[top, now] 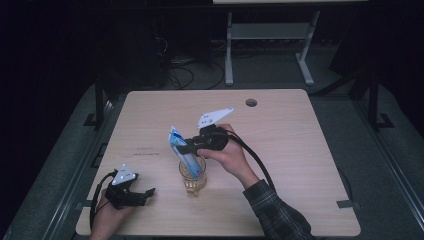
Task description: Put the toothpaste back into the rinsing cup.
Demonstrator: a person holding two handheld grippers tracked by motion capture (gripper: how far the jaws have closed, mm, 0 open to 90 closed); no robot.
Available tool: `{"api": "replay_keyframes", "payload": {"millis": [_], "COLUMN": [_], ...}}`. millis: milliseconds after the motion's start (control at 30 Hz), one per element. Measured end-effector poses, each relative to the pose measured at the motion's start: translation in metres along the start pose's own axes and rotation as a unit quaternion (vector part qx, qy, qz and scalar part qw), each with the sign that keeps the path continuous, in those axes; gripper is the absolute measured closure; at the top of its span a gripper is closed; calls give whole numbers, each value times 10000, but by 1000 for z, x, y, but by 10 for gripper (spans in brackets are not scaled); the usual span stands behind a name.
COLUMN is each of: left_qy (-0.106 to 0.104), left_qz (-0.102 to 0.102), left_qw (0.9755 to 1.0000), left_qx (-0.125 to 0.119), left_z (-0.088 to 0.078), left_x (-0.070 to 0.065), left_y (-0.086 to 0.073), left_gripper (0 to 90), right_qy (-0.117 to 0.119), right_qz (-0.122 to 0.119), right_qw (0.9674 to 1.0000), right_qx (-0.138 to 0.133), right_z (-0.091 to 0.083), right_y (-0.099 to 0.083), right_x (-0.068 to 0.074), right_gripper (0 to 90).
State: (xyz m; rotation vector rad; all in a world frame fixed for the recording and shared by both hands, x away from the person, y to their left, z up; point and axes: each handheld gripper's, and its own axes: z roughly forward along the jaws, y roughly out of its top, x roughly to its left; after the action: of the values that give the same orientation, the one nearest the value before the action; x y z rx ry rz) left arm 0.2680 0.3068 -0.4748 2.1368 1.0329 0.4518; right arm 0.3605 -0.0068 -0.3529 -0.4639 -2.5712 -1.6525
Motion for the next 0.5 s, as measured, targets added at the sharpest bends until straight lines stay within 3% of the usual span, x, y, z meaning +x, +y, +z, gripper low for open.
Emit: {"api": "replay_keyframes", "payload": {"millis": [500], "left_qy": [6], "left_qz": [4], "left_qw": [10000], "left_qx": [1], "left_z": [0], "left_x": [0], "left_y": [0], "left_gripper": [131], "right_qy": [-25], "right_qz": [39], "right_qw": [9997], "right_qx": [236], "right_z": [6], "right_y": [-8], "right_x": [-2], "right_gripper": [734]}}
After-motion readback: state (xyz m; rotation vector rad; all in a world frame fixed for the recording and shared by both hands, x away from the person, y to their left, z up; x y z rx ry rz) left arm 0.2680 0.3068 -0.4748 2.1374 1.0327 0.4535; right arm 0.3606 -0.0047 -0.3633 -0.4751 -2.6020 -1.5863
